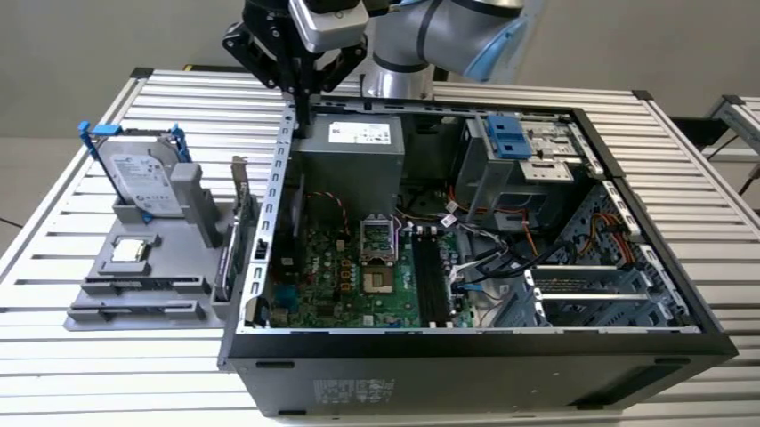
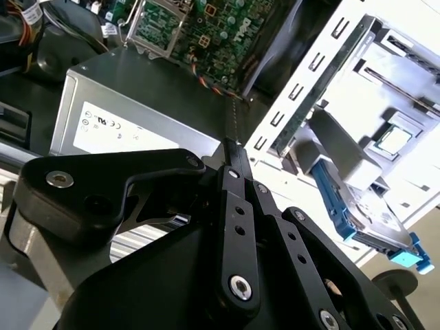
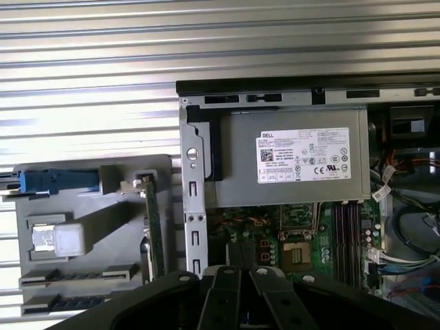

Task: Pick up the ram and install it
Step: 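Reach for the ram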

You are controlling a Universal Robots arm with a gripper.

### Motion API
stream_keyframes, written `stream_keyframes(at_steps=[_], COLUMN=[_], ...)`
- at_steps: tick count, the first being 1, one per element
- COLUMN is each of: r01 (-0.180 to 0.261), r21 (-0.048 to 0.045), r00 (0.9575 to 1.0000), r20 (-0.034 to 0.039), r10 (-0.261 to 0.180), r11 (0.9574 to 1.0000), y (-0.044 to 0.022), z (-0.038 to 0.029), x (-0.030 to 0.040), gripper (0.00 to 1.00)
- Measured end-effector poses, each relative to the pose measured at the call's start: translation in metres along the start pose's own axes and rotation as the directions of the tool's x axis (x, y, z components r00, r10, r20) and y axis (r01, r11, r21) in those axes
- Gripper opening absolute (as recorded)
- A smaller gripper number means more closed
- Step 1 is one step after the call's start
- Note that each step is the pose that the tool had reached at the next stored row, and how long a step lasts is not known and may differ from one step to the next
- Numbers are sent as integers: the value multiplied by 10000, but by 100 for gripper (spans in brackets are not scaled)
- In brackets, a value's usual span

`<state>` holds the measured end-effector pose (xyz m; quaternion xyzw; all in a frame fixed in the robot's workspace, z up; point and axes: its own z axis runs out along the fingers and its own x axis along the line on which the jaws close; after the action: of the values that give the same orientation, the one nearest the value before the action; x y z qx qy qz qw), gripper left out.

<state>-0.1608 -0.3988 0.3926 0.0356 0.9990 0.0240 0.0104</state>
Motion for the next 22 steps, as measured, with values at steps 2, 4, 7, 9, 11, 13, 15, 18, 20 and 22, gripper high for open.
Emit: stream_keyframes(at_steps=[2, 4, 7, 9, 11, 13, 15, 18, 20, 22], r01=[0, 0, 0, 0, 0, 0, 0, 0, 0, 0], r21=[-1, 0, -1, -1, 0, -1, 0, 0, -1, 0], r00=[10000, 10000, 10000, 10000, 10000, 10000, 10000, 10000, 10000, 10000], r20=[0, 0, 0, 0, 0, 0, 0, 0, 0, 0], r10=[0, 0, 0, 0, 0, 0, 0, 0, 0, 0], r11=[10000, 10000, 10000, 10000, 10000, 10000, 10000, 10000, 10000, 10000], y=[-1, -1, -2, -3, -4, -4, -5, -5, -6, -12], z=[0, 0, -1, -1, -1, -1, -1, -1, -1, -2], x=[9, 19, 32, 42, 52, 59, 64, 71, 75, 101], gripper=[0, 0, 0, 0, 0, 0, 0, 0, 0, 0])
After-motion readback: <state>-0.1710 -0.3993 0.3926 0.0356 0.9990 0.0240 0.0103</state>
